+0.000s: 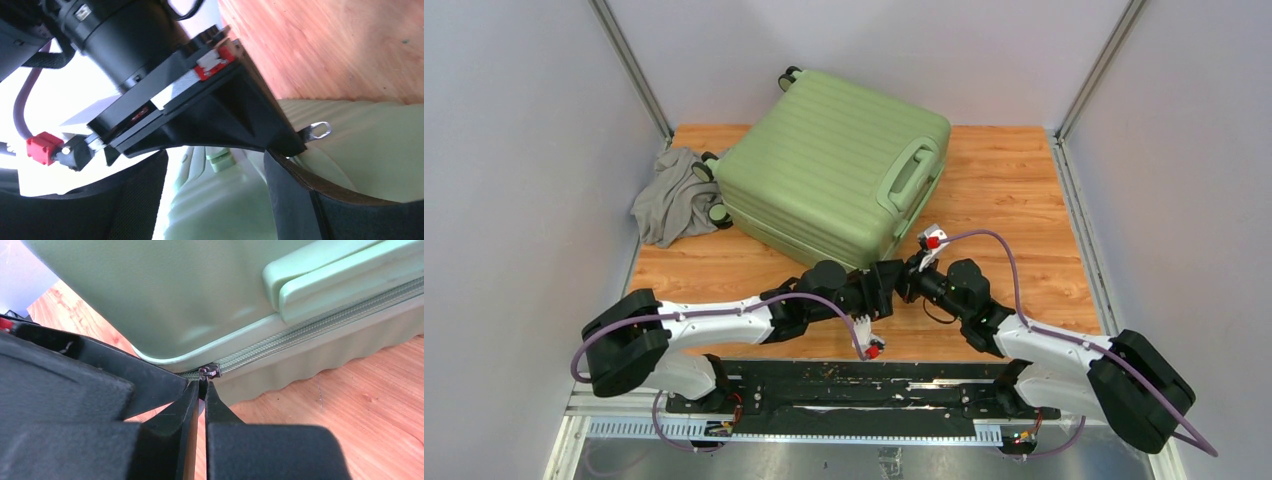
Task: Pack the luggage
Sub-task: Zip the luggage at the center of the board.
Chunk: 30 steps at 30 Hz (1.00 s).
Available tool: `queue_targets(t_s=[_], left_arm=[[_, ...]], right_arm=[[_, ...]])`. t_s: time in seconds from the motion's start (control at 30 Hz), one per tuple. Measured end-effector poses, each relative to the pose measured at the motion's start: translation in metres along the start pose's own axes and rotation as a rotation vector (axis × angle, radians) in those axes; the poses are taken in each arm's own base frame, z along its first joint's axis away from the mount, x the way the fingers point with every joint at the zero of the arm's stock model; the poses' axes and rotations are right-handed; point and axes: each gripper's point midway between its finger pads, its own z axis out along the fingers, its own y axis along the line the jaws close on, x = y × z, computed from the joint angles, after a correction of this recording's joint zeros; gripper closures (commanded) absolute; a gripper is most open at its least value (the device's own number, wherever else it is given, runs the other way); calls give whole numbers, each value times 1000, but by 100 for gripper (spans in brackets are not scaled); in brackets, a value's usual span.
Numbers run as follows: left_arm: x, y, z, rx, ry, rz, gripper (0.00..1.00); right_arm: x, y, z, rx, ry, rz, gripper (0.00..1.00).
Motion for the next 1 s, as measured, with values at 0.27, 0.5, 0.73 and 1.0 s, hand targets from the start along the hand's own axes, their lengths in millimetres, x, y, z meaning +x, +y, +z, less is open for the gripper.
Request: queue_targets(t_s=[0.27,0.5,0.73,1.0], left_arm=[[46,104,-46,-290,165,0,17],[86,134,-141,-302,288,-217,4],[51,39,-144,-86,242,-327,8],[41,-70,-124,140,254,-366,45]], right_arm=[[4,10,-1,-30,9,38,100],[7,15,-2,-56,13,71,100],[9,17,3,-68,11,98,100],[8,17,0,-64,8,108,100]])
